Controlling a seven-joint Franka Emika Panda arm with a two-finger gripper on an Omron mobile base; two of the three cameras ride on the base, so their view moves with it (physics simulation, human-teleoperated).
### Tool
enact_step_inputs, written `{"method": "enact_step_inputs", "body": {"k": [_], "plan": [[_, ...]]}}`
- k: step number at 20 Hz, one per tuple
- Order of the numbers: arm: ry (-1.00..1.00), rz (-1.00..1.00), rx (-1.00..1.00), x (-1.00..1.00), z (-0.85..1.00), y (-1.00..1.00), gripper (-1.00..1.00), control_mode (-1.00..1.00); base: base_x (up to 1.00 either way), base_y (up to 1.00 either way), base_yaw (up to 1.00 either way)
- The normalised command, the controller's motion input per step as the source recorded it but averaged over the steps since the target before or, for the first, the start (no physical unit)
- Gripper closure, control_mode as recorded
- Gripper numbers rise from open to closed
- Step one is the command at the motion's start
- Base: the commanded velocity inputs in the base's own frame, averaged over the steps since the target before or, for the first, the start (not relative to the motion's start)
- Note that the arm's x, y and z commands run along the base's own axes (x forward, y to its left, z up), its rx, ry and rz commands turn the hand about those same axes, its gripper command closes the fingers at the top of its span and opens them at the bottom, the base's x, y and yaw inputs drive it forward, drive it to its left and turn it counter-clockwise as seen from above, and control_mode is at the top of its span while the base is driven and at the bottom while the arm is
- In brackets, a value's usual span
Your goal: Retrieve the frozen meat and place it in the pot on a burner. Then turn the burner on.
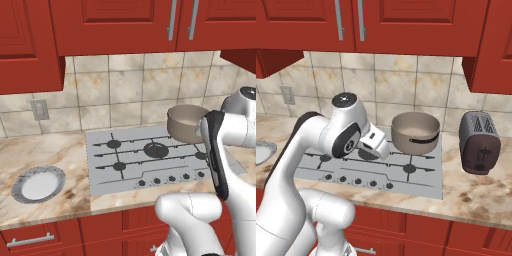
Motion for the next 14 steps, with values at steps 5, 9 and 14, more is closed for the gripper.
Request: {"method": "enact_step_inputs", "body": {"k": [5, 9, 14], "plan": [[0.09, 0.01, 0.0, -0.04, -0.09, 0.04, -1.0, -1.0, 0.0, 0.0, 0.0], [0.06, 0.02, 0.0, -0.06, -0.26, 0.14, -1.0, -1.0, 0.0, 0.0, 0.0], [0.0, 0.03, 0.0, -0.02, -0.38, 0.15, -1.0, -1.0, 0.0, 0.0, 0.0]]}}
